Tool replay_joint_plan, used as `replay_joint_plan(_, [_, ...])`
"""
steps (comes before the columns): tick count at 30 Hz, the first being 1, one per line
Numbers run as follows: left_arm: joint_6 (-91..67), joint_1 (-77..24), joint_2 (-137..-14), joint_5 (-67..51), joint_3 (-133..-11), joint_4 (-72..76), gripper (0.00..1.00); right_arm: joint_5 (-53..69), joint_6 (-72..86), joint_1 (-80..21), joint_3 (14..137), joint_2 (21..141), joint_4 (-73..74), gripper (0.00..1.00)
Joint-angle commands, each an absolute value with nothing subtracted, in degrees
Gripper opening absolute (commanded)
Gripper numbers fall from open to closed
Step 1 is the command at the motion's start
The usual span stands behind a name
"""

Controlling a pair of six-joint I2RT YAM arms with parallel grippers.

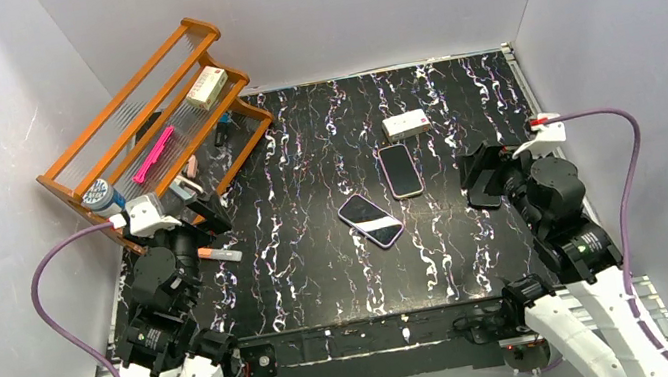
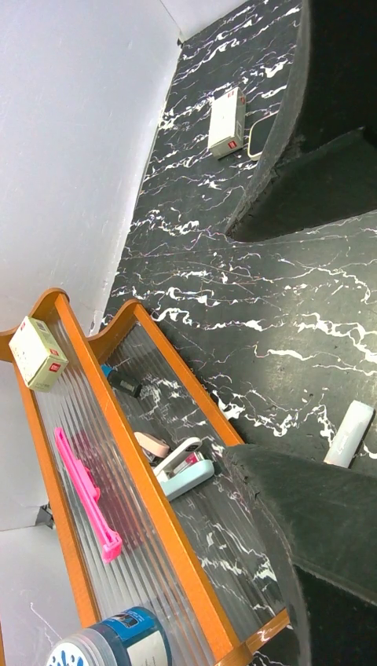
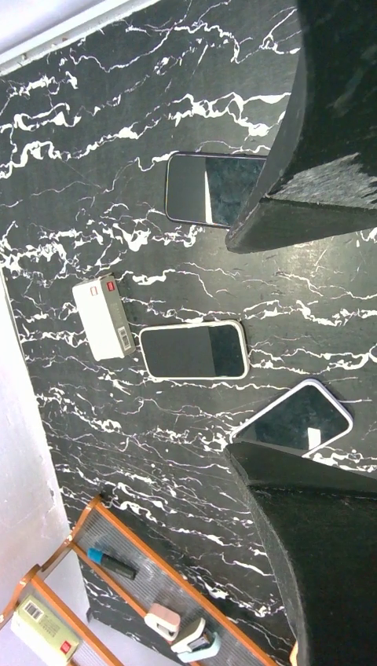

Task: Take the phone out of the phone case
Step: Pick up the phone at the center of the board.

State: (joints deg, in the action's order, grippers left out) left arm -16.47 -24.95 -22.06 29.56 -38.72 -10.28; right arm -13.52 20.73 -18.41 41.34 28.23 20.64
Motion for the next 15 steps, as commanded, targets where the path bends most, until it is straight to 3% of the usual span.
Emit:
replay_joint_plan(1, [-17.5, -24.8, -22.0, 31.2, -38.1, -8.9, 0.98, -12.9, 21.8, -18.5, 41.4, 30.4, 19.2, 0.99])
replay_joint_plan(11, [-18.2, -24.8, -28.7, 28.8, -39.8, -12.4, 0.98, -7.6, 27.1, -18.5, 46.4, 48.6, 26.7, 0.99])
replay_joint_plan(15, [-18.5, -24.8, -30.5, 27.1, -40.1, -13.1, 0.98, -11.4, 32.8, -18.5, 49.9, 54.7, 28.3, 0.99])
